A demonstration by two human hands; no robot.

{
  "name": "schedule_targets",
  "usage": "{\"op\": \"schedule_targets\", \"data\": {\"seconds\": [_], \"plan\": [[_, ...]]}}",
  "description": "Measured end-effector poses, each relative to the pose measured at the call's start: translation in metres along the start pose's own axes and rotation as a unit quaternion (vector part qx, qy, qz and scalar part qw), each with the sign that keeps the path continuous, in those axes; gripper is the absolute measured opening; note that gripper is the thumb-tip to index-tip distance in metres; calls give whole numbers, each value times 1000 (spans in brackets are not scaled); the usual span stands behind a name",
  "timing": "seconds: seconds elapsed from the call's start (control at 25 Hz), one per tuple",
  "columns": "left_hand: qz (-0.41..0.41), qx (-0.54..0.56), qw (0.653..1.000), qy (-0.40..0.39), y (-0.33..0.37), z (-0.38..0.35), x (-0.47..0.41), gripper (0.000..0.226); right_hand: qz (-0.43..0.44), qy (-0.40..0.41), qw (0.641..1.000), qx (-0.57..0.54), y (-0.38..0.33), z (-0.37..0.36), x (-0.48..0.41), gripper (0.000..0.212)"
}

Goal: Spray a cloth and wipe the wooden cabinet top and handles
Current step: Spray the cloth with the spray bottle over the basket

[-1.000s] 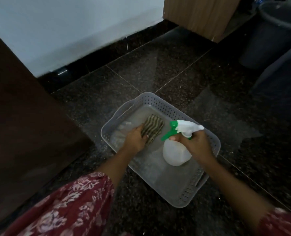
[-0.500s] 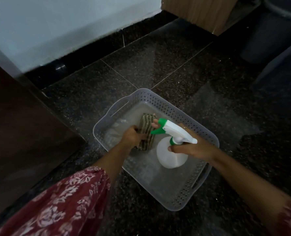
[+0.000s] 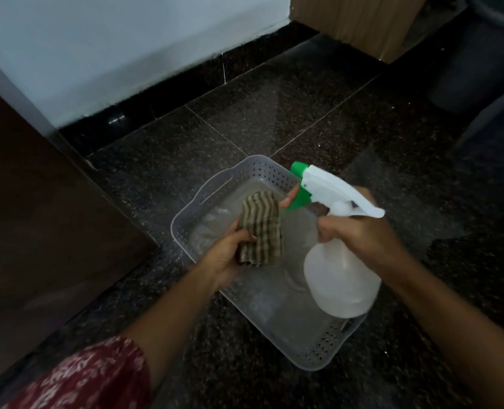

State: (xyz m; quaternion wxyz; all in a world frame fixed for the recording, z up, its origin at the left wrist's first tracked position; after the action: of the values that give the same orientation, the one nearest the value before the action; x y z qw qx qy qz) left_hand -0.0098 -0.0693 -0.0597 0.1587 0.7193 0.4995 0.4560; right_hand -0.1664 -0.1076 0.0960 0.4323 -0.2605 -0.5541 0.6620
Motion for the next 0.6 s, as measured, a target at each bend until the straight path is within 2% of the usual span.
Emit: {"op": "schedule_targets", "data": {"seconds": [0.04,0.12,0.16,0.24,0.32,0.4,0.48,0.6], "plan": [[-11,0,1000,1,3,-1,1,65,8,-4,1000,6,-8,1,-2,21],[-32,8,999,1,10,-3,2,72,30,-39,999,15,-24,-2,-2,33],[-38,13,999,-5,14,-5,2,73,43,-62,997,0,-29,-4,0,41],[-43,6,999,-14,20,-10,3,73,46,-116,989,-81,-30,-8,5,42],[-53,0,998,-25,22,-14,4,74,-15,-153,965,-211,-12,-15,10,43],[-59,9,997,-40,21,-19,4,74,-91,-166,953,-237,9,-26,15,42],[-54,17,997,-52,20,-22,6,71,-152,-137,962,-179,31,-30,15,31],[-55,36,996,-66,22,-30,8,57,-201,-58,971,-112,53,-29,14,34]]}}
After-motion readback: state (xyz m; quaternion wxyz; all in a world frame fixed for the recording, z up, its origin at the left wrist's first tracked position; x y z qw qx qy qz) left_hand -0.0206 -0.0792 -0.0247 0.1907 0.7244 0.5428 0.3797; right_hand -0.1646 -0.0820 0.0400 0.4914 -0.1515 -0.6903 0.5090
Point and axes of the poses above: each hand's wrist, its own x-axis away from the middle knuckle, its own z-axis out of the back of the hand, y = z × x, the point moved 6 cm from there along -x, towards the middle knuckle, and after that the axes turned 9 degrees about -y, right-handed, at the moved point
